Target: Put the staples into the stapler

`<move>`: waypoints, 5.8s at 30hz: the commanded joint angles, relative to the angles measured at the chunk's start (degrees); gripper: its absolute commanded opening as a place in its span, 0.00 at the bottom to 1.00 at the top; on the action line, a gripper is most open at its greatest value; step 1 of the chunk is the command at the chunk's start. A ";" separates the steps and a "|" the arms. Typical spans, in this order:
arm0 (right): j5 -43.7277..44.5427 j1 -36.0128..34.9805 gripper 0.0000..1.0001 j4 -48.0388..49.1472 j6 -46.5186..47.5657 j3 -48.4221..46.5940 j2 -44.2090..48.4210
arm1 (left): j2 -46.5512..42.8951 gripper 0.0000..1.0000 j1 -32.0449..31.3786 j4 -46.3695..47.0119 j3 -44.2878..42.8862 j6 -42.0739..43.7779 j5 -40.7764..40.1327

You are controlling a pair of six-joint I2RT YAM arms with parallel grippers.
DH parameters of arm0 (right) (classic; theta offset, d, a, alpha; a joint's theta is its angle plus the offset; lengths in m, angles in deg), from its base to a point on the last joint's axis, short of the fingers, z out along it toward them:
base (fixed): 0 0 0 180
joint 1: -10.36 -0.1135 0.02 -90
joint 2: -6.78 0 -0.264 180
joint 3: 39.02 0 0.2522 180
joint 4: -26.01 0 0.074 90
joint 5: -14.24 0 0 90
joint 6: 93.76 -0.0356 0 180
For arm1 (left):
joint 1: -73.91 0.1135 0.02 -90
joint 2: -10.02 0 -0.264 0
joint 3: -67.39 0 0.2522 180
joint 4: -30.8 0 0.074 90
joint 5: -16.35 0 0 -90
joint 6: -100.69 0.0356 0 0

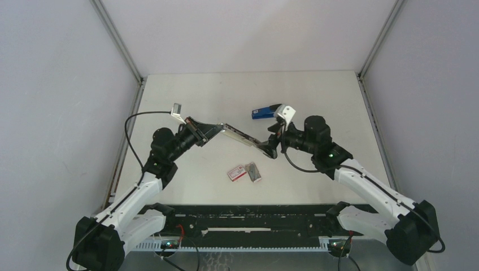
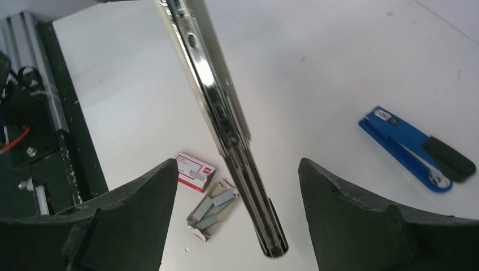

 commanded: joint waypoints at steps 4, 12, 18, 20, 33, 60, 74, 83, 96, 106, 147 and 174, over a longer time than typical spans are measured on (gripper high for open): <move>1.60 -6.78 0.75 -2.29 8.93 -7.67 -9.23 | -1.35 0.00 0.28 5.89 -1.55 -1.72 4.40; 3.59 -10.43 0.72 -2.99 12.57 -12.50 -17.31 | -1.71 0.00 0.30 6.20 -2.45 -2.58 6.36; 3.64 -11.20 0.28 -4.69 13.42 -14.13 -19.16 | -1.66 0.00 0.26 6.69 -2.47 -2.69 6.77; 3.52 -11.17 0.09 -4.53 12.85 -13.94 -18.76 | -1.02 0.00 0.30 6.31 -2.98 -1.79 6.93; 16.64 -6.00 0.00 -17.92 -0.25 -12.37 -13.23 | -6.54 0.74 0.23 -19.84 -8.54 27.65 -15.85; 31.32 5.06 0.00 -30.93 -16.82 -12.50 -31.98 | -7.31 0.80 0.09 -10.81 6.79 35.82 -25.26; 30.93 5.06 0.41 -30.02 -19.30 -12.90 -35.45 | -7.53 0.83 -0.44 1.11 15.00 44.59 -23.75; 30.14 5.85 0.55 -29.54 -20.00 -12.68 -31.92 | -6.96 0.85 -0.44 3.14 16.27 47.89 -23.77; 18.12 16.17 0.70 -22.60 -18.08 -6.79 -5.90 | 29.34 0.78 -12.23 -7.80 -21.22 54.73 -10.50; 7.87 22.26 0.71 -16.81 -19.99 -0.97 0.09 | 67.37 0.77 -14.85 -23.29 -66.62 56.08 -2.88; -8.17 27.97 0.71 -11.67 -24.28 7.53 10.50 | 88.95 0.70 -17.34 -54.47 -97.95 47.88 -17.62; -24.22 34.33 0.62 -4.66 -46.93 6.71 5.81 | 26.00 0.00 -23.44 -8.84 -25.06 62.66 -2.53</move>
